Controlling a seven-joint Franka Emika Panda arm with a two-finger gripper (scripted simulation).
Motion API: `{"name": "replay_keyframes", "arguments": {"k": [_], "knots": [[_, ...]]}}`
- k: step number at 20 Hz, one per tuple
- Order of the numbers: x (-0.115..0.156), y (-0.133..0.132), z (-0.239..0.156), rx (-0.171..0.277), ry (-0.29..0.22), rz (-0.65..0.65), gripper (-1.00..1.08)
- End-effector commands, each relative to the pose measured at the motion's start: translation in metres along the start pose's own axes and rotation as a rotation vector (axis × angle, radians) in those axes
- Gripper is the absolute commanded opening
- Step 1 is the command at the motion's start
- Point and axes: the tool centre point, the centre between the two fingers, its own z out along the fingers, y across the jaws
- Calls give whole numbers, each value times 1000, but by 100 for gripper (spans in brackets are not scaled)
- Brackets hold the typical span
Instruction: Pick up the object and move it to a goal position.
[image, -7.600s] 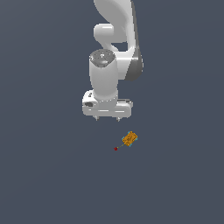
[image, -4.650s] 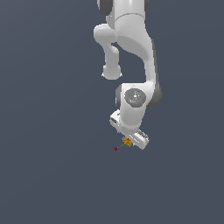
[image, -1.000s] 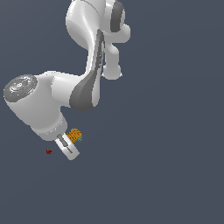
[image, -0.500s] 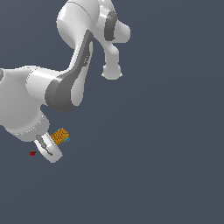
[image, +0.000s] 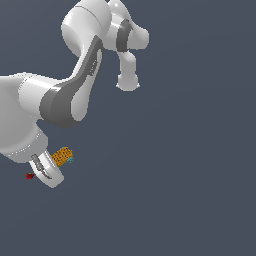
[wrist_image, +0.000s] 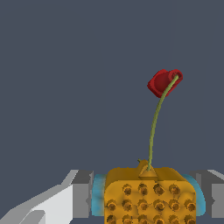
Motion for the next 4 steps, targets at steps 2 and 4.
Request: {"name": "replay_keyframes", "arguments": {"k": [2,4], "knots": [[2,0,-2,1,1,-1,-100],[2,0,-2,1,1,-1,-100]]}}
